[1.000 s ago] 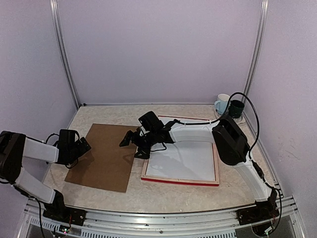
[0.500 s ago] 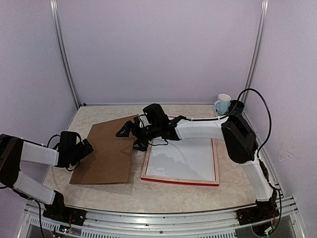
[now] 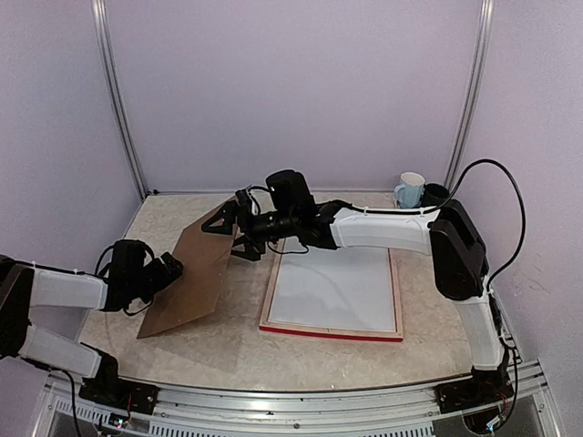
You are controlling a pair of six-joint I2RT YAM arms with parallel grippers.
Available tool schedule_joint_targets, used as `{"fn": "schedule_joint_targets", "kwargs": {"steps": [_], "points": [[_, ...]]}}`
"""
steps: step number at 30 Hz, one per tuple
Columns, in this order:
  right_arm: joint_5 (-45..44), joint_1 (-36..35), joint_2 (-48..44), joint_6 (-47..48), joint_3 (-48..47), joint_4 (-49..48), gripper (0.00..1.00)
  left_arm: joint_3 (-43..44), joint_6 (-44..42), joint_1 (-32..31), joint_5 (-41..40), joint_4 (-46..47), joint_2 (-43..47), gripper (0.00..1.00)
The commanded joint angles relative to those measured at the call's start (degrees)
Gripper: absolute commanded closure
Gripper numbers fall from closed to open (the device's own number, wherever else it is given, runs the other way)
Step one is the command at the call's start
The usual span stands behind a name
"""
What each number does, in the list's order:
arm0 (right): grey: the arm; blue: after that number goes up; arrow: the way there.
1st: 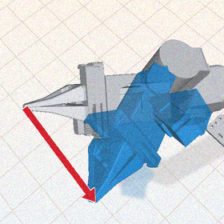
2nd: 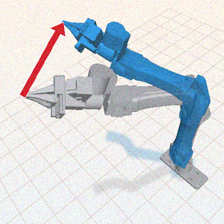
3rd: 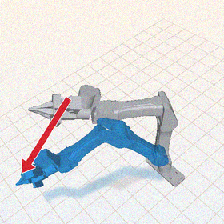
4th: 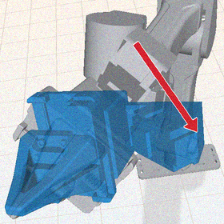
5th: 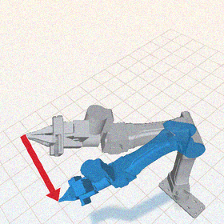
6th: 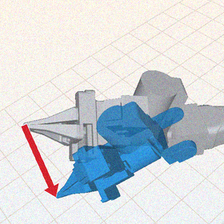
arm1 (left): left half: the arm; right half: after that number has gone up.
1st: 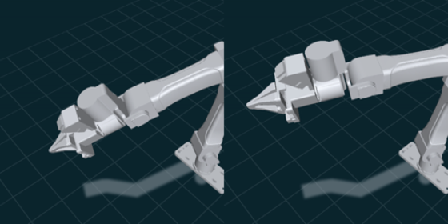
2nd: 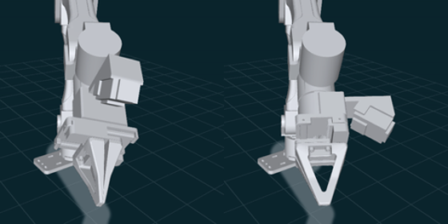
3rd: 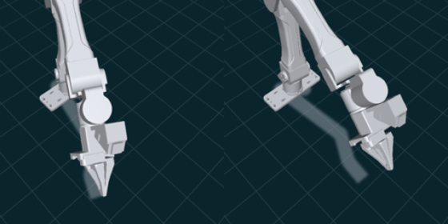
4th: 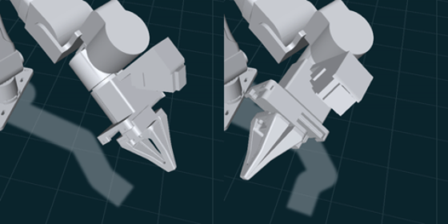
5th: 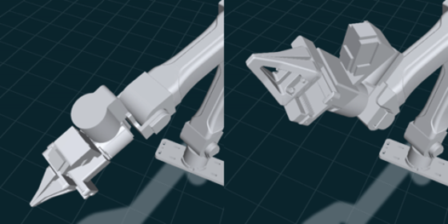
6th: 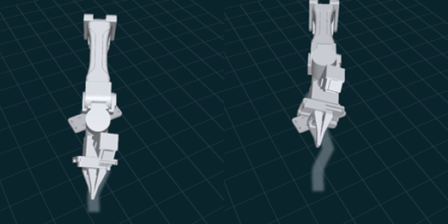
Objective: Put the photo into the frame
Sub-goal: Pick up the backboard from the center of the board, then turn over the backboard.
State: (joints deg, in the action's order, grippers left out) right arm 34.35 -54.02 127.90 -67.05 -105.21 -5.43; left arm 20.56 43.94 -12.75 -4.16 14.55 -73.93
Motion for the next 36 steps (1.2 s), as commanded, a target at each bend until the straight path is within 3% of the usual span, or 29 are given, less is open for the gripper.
{"fn": "schedule_joint_targets", "kwargs": {"steps": [1, 16, 36], "points": [[0.81, -0.91, -4.38, 2.53, -0.88, -0.77, 0.01, -1.00, 1.46, -1.70, 1.98, 0.04, 2.08, 0.01], [1.42, -2.38, -1.47, 2.64, -8.51, 1.85, 0.01, -0.60, 2.90, -6.90, -3.89, -1.39, 1.22, 0.01], [1.24, -4.52, 0.55, 3.24, -15.99, 2.65, 0.01, 1.12, 5.78, -9.56, 0.36, -1.71, 7.22, 0.01]]}}
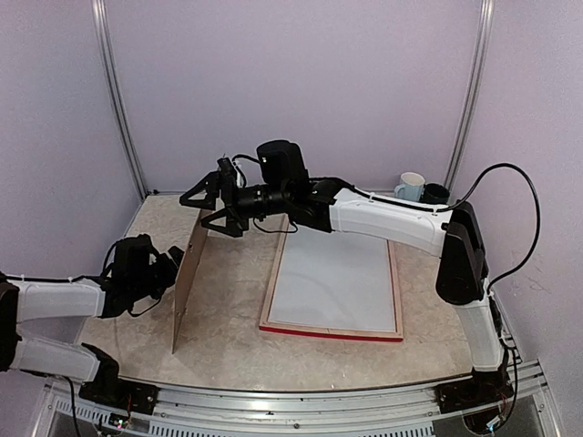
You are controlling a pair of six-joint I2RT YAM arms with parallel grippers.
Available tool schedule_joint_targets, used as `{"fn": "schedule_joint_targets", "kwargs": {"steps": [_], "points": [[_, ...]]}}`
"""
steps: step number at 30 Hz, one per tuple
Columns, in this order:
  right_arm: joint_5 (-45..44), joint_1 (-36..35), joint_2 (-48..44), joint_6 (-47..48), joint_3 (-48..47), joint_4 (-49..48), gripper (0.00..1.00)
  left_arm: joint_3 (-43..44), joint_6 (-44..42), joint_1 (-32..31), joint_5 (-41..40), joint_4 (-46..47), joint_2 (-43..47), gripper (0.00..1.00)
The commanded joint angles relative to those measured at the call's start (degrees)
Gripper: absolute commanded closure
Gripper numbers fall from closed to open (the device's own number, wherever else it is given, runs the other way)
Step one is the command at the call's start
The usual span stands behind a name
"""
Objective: Put the photo into the frame
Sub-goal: Turn over the backboard.
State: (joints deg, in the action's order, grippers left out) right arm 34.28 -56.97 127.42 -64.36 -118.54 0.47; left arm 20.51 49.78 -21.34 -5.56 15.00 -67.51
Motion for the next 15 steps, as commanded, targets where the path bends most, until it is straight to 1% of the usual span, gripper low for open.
{"fn": "schedule_joint_targets", "kwargs": {"steps": [1, 6, 9, 12, 15], "points": [[1.36, -1.83, 1.45, 0.47, -3.19, -3.18, 0.01, 1.33, -0.05, -0.98, 1.82, -2.17, 0.80, 0.01], [1.88, -3.15, 4.57, 0.70, -8.66, -1.67, 0.01, 2.25, 0.25, -1.29, 2.83, -1.99, 0.97, 0.01], [1.93, -3.66, 5.74, 0.72, -10.00, -0.88, 0.01, 3.26, 0.14, -1.49, 3.14, -2.48, 1.05, 0.01], [1.93, -3.77, 5.87, 1.13, -8.59, -0.82, 0.01, 3.81, -0.11, -1.48, 2.52, -3.37, 1.27, 0.01], [1.84, -3.83, 4.91, 1.27, -3.99, -1.50, 0.01, 4.08, -0.40, -1.44, 1.61, -4.49, 2.10, 0.01]]}}
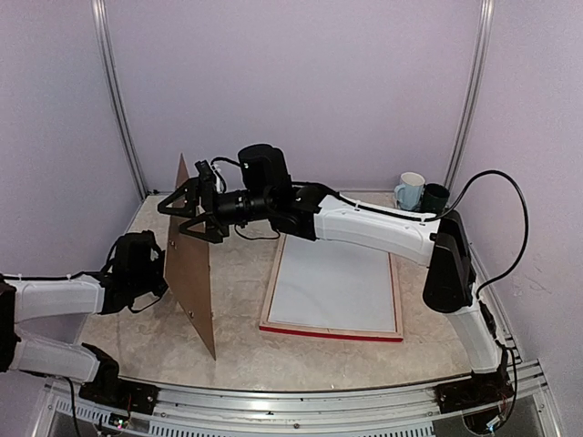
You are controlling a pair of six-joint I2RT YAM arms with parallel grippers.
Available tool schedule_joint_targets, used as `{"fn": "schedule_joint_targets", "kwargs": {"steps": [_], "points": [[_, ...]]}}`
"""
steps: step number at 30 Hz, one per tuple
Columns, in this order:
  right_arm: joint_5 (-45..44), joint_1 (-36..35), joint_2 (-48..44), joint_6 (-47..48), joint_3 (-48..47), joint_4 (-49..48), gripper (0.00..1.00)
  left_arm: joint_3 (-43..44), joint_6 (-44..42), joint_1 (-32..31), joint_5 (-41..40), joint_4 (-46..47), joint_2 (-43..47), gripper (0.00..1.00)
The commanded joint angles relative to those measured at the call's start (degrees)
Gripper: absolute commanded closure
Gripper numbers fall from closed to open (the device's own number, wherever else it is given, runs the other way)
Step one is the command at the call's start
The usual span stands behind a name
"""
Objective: Put the photo into the frame
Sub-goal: Turn over the backboard.
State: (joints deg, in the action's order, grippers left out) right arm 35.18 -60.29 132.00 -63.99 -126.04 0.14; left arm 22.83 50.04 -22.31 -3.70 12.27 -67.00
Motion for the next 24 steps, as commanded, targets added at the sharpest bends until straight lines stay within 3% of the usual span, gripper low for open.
{"fn": "schedule_joint_targets", "kwargs": {"steps": [1, 13, 24], "points": [[0.89, -0.47, -0.13, 0.96, 5.12, -1.78, 0.01, 1.83, -0.73, -0.27, -0.51, -2.18, 2.14, 0.01], [0.20, 0.33, -3.07, 2.18, 13.05, -3.66, 0.01, 7.85, -2.84, 6.43, 3.03, -8.61, 10.22, 0.01], [0.72, 1.15, -3.55, 1.48, 16.37, -6.24, 0.01, 11.60, -0.77, 6.86, 8.77, -10.05, 13.89, 0.01]]}}
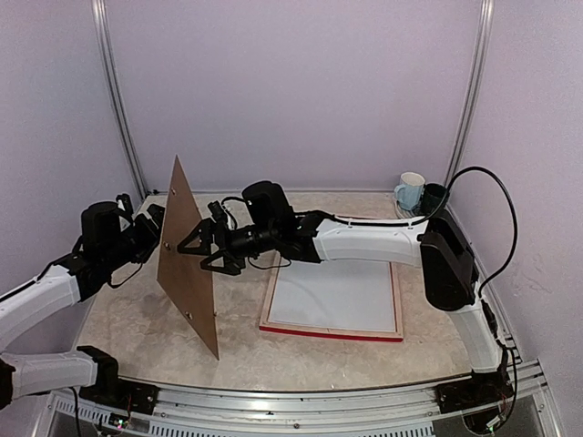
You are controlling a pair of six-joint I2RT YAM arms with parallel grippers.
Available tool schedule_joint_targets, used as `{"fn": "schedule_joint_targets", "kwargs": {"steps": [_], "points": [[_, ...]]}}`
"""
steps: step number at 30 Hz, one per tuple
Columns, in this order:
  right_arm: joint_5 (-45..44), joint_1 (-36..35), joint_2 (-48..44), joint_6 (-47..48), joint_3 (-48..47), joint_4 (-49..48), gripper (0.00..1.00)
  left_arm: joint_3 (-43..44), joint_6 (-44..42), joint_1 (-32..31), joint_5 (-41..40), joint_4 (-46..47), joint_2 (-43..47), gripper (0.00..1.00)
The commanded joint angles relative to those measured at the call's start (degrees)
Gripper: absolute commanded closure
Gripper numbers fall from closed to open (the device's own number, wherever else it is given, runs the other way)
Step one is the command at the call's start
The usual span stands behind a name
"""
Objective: Put the photo into the frame
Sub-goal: Turn over the backboard.
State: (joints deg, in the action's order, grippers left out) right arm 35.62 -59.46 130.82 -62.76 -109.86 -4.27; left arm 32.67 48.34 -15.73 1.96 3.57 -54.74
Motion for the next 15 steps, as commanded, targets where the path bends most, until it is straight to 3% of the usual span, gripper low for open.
{"fn": "schedule_joint_targets", "kwargs": {"steps": [1, 15], "points": [[0.37, 0.37, -2.22, 0.27, 0.19, -1.65, 0.01, 1.89, 1.22, 0.30, 3.17, -1.47, 1.98, 0.01], [1.08, 2.10, 1.19, -0.26, 4.80, -3.92, 0.01, 9.50, 2.59, 0.69, 5.78, -9.13, 5.96, 0.01]]}}
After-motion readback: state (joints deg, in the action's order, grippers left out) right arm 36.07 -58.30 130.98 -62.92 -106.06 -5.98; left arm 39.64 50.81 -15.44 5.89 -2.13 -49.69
